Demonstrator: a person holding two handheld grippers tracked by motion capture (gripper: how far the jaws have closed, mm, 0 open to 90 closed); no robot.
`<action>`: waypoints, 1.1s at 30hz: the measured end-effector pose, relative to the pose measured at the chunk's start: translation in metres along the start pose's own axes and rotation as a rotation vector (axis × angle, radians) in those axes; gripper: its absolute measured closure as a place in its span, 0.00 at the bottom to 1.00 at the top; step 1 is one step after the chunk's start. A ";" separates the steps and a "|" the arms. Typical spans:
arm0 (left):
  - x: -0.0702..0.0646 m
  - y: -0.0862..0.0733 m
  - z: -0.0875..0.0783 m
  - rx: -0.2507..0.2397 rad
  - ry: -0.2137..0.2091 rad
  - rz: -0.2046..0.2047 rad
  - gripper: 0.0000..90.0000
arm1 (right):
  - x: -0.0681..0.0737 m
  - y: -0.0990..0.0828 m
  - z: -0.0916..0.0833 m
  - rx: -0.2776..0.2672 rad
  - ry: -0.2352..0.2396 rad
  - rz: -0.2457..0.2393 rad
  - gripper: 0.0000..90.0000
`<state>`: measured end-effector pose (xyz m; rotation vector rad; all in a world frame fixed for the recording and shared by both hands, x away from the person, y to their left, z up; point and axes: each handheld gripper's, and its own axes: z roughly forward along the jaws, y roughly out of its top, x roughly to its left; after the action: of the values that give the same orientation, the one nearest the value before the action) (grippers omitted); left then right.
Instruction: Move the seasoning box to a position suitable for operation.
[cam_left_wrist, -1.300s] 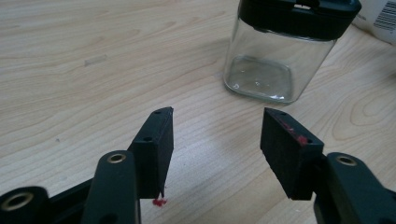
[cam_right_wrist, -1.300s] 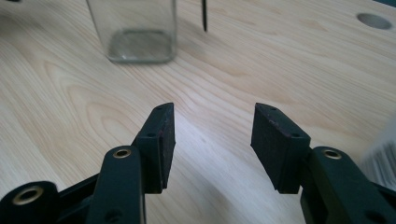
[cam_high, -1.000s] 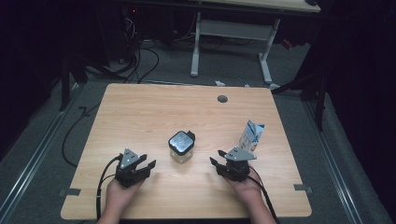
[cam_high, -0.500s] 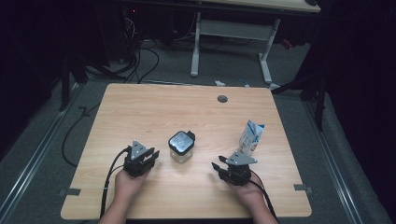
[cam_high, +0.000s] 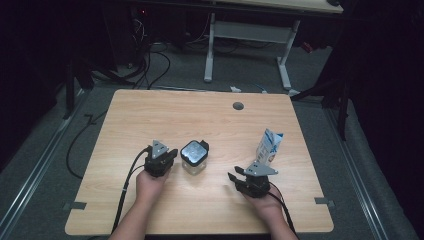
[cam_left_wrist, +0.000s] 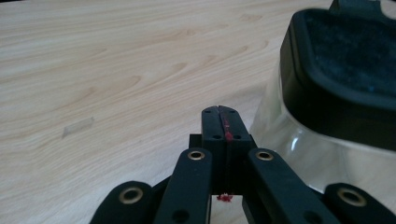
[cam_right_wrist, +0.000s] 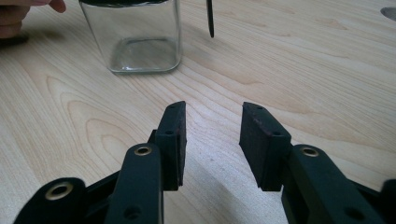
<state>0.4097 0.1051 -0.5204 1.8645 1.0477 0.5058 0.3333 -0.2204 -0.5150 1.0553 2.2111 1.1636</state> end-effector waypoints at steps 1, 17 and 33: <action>0.001 0.001 0.002 0.001 0.000 0.002 1.00 | 0.000 0.000 0.000 0.000 -0.001 0.000 0.69; 0.001 0.007 0.009 -0.022 -0.032 -0.016 1.00 | -0.001 -0.001 0.000 -0.006 -0.003 0.003 0.68; -0.007 0.007 0.006 -0.026 -0.075 0.008 1.00 | 0.000 -0.003 0.002 -0.002 0.000 0.000 0.66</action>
<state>0.4128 0.0947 -0.5170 1.8512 0.9799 0.4482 0.3334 -0.2202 -0.5187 1.0547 2.2092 1.1653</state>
